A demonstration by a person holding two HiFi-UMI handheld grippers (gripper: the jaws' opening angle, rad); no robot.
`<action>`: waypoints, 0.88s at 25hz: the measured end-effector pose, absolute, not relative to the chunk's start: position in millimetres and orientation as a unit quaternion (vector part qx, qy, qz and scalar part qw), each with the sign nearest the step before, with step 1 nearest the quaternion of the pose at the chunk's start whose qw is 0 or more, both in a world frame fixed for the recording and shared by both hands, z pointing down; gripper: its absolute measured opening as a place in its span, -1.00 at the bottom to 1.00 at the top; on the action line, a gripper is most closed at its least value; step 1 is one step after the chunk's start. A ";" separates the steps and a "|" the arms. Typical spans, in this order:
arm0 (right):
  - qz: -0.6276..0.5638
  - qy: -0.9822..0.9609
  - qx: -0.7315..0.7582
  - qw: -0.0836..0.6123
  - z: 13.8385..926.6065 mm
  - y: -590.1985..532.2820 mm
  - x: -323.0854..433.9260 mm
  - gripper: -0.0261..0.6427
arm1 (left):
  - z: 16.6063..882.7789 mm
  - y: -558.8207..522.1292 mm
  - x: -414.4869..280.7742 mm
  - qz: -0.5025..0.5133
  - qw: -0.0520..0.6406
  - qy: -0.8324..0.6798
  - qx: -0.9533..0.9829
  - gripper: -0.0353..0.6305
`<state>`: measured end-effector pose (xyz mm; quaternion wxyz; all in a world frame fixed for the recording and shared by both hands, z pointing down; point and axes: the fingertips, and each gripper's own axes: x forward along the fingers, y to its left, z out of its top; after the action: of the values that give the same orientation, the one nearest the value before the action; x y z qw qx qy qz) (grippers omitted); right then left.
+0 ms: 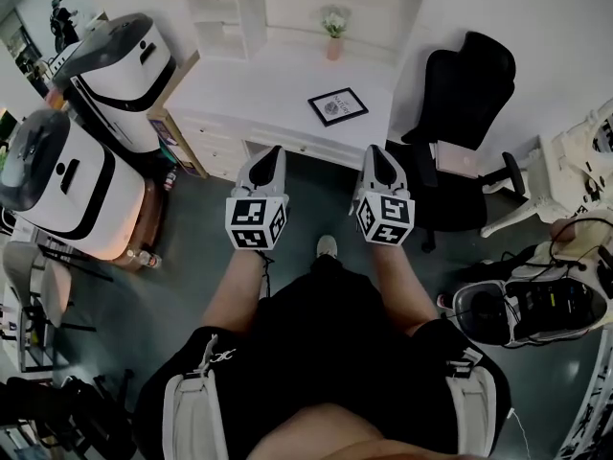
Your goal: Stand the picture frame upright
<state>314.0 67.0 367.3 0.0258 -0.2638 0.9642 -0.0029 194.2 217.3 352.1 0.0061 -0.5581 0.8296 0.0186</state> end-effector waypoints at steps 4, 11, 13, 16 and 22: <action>-0.001 0.967 -0.255 0.029 370.2 68.7 300.0 -0.92 | 357.4 219.4 182.3 0.017 0.006 0.833 -0.553 -0.85; -0.004 0.966 -0.258 0.026 380.8 46.6 266.1 -0.92 | 363.0 201.3 140.4 0.015 0.001 0.835 -0.550 -0.85; -0.005 0.964 -0.264 0.024 386.0 35.5 255.1 -0.92 | 366.8 191.7 127.5 0.013 -0.003 0.834 -0.551 -0.85; -0.010 0.963 -0.267 0.020 390.9 16.7 233.2 -0.92 | 370.7 171.8 105.8 0.010 -0.008 0.832 -0.555 -0.85; -0.015 0.962 -0.274 0.010 399.1 -35.1 194.2 -0.92 | 376.8 115.3 67.5 0.008 -0.017 0.822 -0.569 -0.85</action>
<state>194.2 -35.1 399.1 0.0103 -0.2740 0.9615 -0.0154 67.5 115.3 376.8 -0.0169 -0.5689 0.8222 0.0084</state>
